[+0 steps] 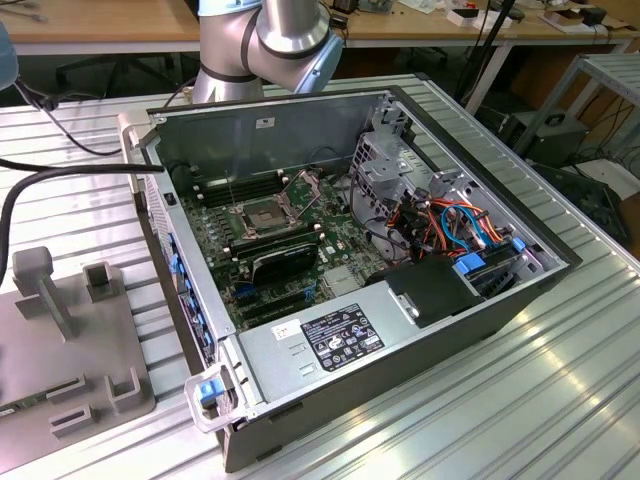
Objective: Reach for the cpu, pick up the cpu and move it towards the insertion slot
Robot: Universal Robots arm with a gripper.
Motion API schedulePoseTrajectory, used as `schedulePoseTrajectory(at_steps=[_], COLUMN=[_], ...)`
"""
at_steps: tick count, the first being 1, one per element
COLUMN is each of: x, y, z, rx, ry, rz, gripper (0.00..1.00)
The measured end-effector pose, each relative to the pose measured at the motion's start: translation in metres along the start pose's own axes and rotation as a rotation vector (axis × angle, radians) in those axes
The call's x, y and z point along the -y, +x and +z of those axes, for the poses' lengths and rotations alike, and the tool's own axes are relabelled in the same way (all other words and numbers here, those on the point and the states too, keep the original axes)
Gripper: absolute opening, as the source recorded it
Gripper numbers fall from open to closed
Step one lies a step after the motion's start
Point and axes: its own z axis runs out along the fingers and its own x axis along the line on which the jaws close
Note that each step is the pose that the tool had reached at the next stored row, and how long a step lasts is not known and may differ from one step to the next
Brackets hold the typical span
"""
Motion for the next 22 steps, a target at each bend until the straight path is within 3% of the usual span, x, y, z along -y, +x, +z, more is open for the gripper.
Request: schedulePoseTrajectory(at_steps=[10, 17, 22], x=[0.0007, 0.0015, 0.0017], y=[-0.0003, 0.0010, 0.0010], z=[0.0162, 0.0332, 0.0389], rx=[-0.0036, -0.0036, -0.0036], ry=[0.0000, -0.0001, 0.0000], rz=[0.000, 0.002, 0.002], gripper=[0.68, 0.68, 0.68])
